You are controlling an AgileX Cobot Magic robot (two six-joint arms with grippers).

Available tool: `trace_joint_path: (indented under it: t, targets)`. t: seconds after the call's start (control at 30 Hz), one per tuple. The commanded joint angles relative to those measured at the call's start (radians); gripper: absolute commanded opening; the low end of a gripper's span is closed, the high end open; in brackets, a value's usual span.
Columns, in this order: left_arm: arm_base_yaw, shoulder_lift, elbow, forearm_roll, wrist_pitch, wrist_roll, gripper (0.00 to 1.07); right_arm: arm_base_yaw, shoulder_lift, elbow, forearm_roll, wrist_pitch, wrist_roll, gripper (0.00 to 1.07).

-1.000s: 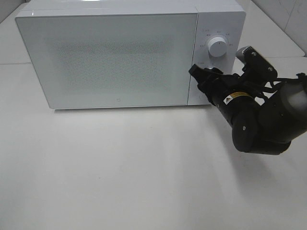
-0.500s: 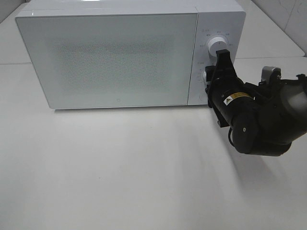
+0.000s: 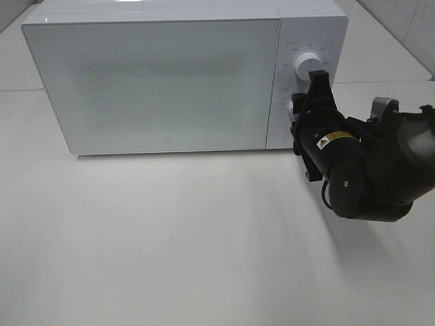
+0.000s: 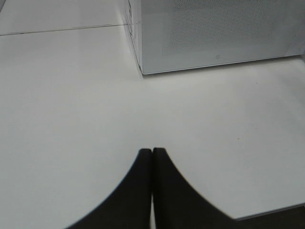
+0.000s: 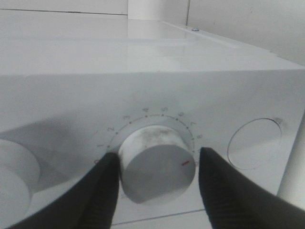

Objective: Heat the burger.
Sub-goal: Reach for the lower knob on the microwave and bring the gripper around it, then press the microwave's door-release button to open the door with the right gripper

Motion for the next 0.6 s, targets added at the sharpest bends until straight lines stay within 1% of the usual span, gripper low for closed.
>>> trace_joint_path:
  t: [0.03, 0.07, 0.1, 0.3, 0.4, 0.43, 0.5, 0.57, 0.6]
  targets:
    - [0.001, -0.02, 0.002, -0.006, -0.016, 0.0, 0.0, -0.008, -0.003, -0.023, 0.023, -0.038, 0.003, 0.6]
    - [0.001, -0.02, 0.002, -0.006, -0.016, 0.0, 0.0, -0.008, -0.003, -0.023, 0.029, -0.037, -0.001, 0.68]
    - [0.001, -0.02, 0.002, -0.006, -0.016, 0.0, 0.0, -0.008, -0.003, -0.023, 0.029, -0.037, -0.001, 0.71]
    - [0.001, -0.02, 0.002, -0.006, -0.016, 0.0, 0.0, -0.008, -0.022, -0.013, 0.027, -0.024, -0.032, 0.7]
    - [0.001, -0.02, 0.002, -0.006, -0.016, 0.0, 0.0, -0.008, -0.058, 0.012, 0.026, -0.022, -0.097, 0.7]
    - [0.001, -0.02, 0.002, -0.006, -0.016, 0.0, 0.0, -0.008, -0.083, 0.029, 0.02, -0.022, -0.151, 0.7]
    - [0.001, -0.02, 0.002, -0.006, -0.016, 0.0, 0.0, -0.008, -0.096, 0.04, 0.01, -0.022, -0.174, 0.7]
    - [0.001, -0.02, 0.002, -0.006, -0.016, 0.0, 0.0, -0.008, -0.142, 0.082, -0.068, -0.021, -0.253, 0.7]
    - [0.001, -0.02, 0.002, -0.006, -0.016, 0.0, 0.0, -0.008, -0.142, 0.082, -0.068, -0.021, -0.253, 0.7]
